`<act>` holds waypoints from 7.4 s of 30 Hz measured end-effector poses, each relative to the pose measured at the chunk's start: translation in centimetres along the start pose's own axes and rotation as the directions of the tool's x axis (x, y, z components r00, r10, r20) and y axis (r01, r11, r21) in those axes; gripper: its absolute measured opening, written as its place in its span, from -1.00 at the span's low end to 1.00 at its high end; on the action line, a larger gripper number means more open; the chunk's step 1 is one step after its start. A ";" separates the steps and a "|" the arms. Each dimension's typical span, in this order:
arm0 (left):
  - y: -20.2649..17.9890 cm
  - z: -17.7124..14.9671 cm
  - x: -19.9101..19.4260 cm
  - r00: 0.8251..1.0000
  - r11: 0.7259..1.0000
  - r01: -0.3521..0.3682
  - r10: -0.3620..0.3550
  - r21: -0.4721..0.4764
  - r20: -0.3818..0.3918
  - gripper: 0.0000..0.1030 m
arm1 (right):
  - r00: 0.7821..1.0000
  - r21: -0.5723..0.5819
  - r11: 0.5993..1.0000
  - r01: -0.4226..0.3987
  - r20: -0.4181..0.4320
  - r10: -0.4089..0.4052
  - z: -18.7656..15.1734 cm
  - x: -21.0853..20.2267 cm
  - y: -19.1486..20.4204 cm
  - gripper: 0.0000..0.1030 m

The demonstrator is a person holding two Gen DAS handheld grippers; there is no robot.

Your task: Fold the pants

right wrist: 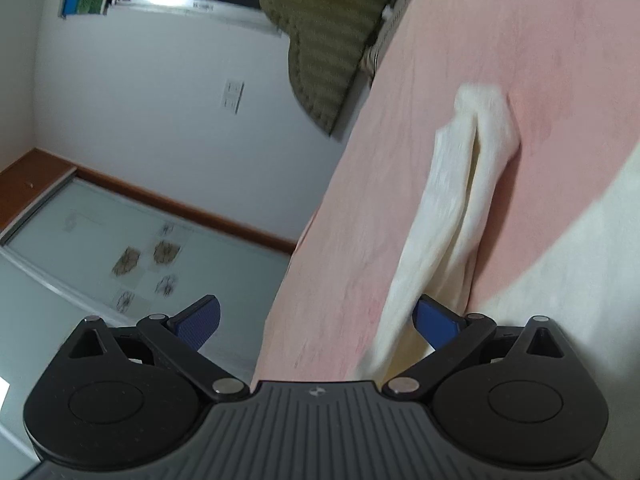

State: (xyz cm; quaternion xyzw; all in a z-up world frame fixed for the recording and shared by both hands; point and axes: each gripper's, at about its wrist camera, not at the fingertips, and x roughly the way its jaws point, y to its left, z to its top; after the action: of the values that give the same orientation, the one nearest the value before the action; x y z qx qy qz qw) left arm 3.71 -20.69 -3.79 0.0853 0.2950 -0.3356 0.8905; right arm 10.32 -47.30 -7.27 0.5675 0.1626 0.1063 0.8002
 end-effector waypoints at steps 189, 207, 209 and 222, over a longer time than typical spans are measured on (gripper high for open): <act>29.7 -12.7 -27.5 0.858 0.397 -0.238 0.514 -0.886 0.000 -1.00 | 0.879 -0.862 -0.220 -0.456 -0.398 -0.263 -50.1 17.7 24.0 -0.82; 23.6 -7.0 -23.6 0.808 0.623 -0.489 0.587 -0.610 -0.047 -0.69 | 0.939 -0.953 0.251 -0.167 -0.232 -0.256 -34.7 10.3 22.8 -0.78; 22.8 -6.7 -21.8 0.832 0.673 -0.491 0.551 -0.553 -0.070 -0.43 | 0.934 -0.929 0.365 -0.060 -0.181 -0.309 -30.3 9.0 21.1 -0.74; 15.8 -5.0 -18.2 0.812 0.788 -0.573 0.583 -0.224 -0.026 -0.29 | 0.896 -0.848 0.528 0.038 -0.205 -0.393 -25.8 4.1 14.4 -0.60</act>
State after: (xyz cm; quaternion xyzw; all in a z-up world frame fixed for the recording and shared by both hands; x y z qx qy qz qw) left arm 0.61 3.03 2.02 0.0643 0.2703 -0.0142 0.9605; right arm 4.48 -18.51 -2.05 0.0682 0.3122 0.1734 0.9316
